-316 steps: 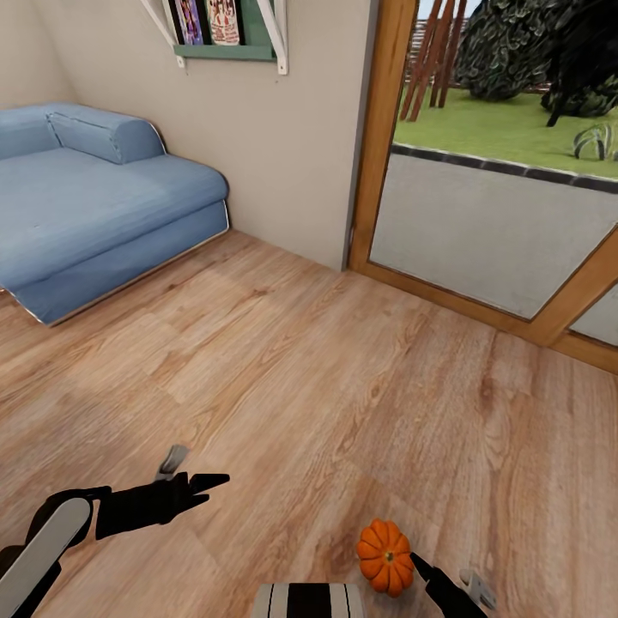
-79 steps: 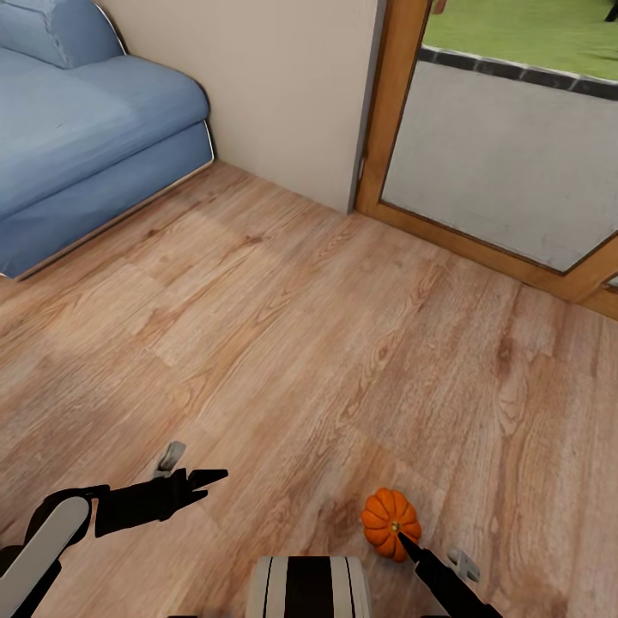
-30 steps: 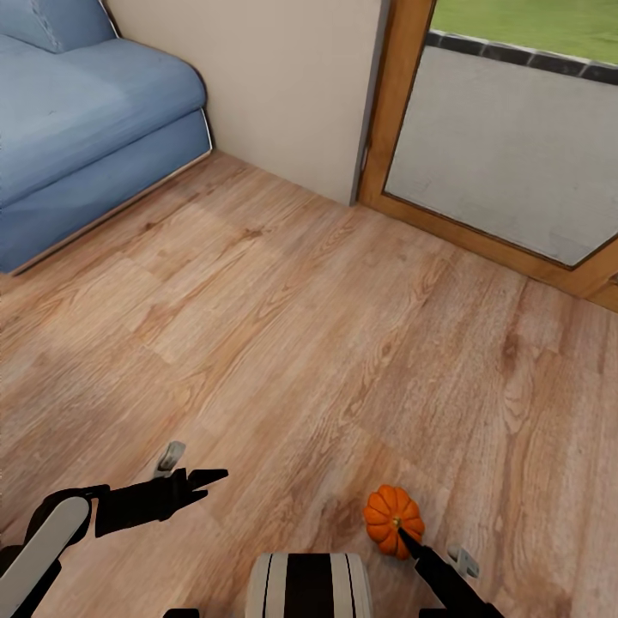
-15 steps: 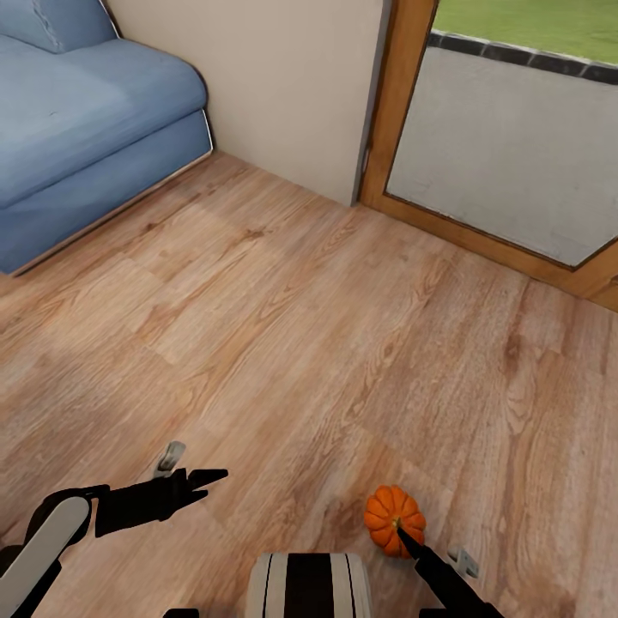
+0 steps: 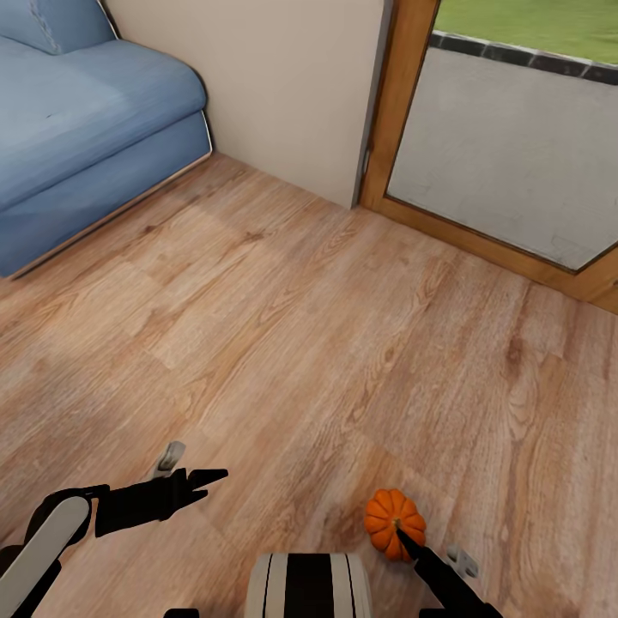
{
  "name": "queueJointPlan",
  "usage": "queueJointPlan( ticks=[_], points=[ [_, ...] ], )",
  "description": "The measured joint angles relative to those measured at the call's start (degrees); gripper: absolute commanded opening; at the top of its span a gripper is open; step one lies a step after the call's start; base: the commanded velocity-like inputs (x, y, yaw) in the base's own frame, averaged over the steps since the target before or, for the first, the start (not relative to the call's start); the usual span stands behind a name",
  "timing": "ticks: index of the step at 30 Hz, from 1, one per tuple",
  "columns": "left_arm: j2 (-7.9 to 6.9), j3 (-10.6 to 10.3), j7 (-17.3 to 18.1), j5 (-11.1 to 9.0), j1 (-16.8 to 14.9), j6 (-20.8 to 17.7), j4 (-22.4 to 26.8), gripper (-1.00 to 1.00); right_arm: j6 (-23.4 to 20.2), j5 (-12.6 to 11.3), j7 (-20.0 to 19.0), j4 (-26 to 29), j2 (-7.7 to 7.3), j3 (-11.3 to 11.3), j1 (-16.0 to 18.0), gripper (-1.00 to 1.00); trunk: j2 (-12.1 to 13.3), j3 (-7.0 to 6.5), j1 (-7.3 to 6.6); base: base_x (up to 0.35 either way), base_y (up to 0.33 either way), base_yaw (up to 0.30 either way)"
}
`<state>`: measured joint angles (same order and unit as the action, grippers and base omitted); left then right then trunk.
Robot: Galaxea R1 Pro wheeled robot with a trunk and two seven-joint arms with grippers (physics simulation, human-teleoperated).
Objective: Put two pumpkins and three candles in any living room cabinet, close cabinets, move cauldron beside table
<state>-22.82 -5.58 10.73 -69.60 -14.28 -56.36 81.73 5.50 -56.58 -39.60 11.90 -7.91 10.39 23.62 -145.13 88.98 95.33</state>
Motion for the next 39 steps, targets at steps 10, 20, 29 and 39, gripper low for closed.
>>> queueJointPlan(
  ticks=[10, 20, 29, 39],
  points=[
    [0.00, 0.0, 0.1, 0.0, 0.0, 0.0, 0.0, 1.00, 0.1, 0.1, -0.2, 0.0, 0.01, 0.2, 0.0, -1.00, 0.0, 0.00, 0.01, 0.012, 0.000, 0.000],
    [0.00, 0.0, 0.1, -0.1, 0.0, 0.0, 0.0, 1.00, 0.0, 0.1, -0.3, 0.0, -0.02, 0.2, 0.0, -1.00, 0.0, 0.00, 0.01, 0.000, 0.000, 0.000],
    [0.00, 0.0, 0.1, -0.1, 0.0, 0.0, 0.0, 1.00, 0.1, 0.2, -0.1, 0.0, -0.06, 0.2, 0.0, -1.00, 0.0, 0.00, 0.01, 0.000, 0.000, 0.000],
    [0.00, 0.0, 0.1, -0.2, 0.0, -0.1, -0.1, 1.00, 0.0, 0.4, 2.3, 0.0, -0.03, 1.6, 0.0, -1.00, 0.1, -1.32, -0.14, 0.000, 0.000, 0.000]
  ],
)
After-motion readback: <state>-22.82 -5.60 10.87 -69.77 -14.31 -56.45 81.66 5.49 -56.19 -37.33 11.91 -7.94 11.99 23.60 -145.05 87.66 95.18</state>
